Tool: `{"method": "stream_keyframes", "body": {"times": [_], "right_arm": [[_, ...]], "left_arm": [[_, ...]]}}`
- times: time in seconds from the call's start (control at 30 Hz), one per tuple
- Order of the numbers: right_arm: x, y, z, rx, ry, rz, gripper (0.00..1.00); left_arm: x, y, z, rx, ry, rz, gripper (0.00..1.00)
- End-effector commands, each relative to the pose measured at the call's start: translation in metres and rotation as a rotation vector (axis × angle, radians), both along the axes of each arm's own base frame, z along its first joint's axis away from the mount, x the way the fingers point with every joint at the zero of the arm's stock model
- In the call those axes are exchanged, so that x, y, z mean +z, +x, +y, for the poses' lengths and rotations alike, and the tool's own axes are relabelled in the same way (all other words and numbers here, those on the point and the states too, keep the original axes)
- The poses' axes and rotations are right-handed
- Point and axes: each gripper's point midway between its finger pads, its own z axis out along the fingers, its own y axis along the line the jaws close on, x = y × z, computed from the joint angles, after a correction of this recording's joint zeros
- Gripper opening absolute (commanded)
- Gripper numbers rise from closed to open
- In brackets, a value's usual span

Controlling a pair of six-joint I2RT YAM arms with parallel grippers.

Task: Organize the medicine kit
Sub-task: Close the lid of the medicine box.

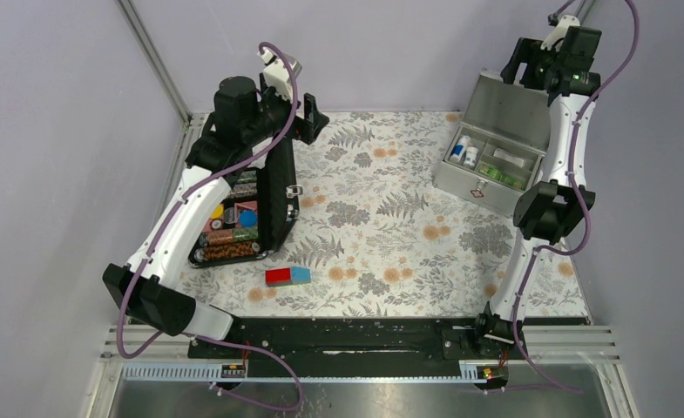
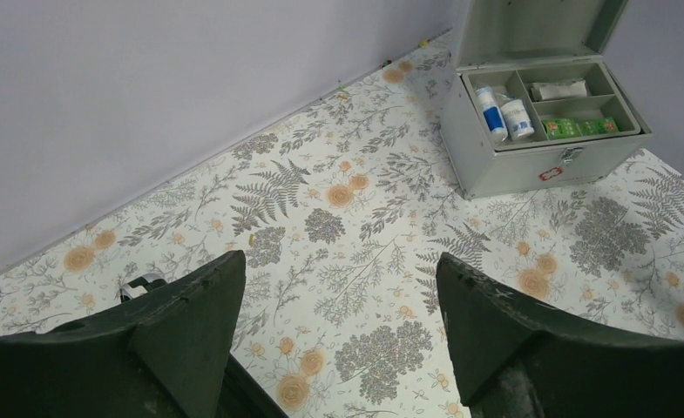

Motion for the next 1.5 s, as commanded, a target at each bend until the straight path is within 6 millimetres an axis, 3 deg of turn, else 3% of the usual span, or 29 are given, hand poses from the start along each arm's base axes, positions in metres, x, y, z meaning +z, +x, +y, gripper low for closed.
{"method": "stream_keyframes", "body": {"times": [0.0,0.2,0.5,0.73,0.93,1.2,1.33,1.47], "right_arm": [[0.041,0.011,0.005,-0.02,0.073,-0.138,0.9],[0.033,0.022,-0.007,-0.074,0.055,-0.146,0.9],[0.016,0.04,-0.044,-0.278,0.036,-0.159,0.88],[-0.006,0.033,-0.034,-0.245,0.074,-0.084,0.86],[-0.013,-0.008,0.02,-0.04,0.251,0.047,0.77],[-0.01,-0.109,0.079,0.051,0.464,0.217,0.73],[-0.007,-0.148,0.091,0.061,0.468,0.223,0.74],[-0.012,-0.164,0.089,0.048,0.419,0.21,0.74]], "left_arm": [[0.03,-0.009,0.006,0.01,-0.013,-0.083,0.79],[0.025,-0.009,0.005,0.006,-0.01,-0.068,0.79],[0.015,-0.022,0.006,-0.045,0.074,-0.067,0.79],[0.021,-0.019,-0.002,-0.053,0.046,-0.066,0.79],[0.019,-0.019,-0.007,-0.063,0.027,-0.066,0.79],[0.015,-0.017,-0.014,-0.078,-0.023,-0.054,0.79],[0.014,-0.013,-0.02,-0.089,-0.053,-0.04,0.79],[0.009,-0.008,-0.03,-0.108,-0.065,-0.018,0.79]]}}
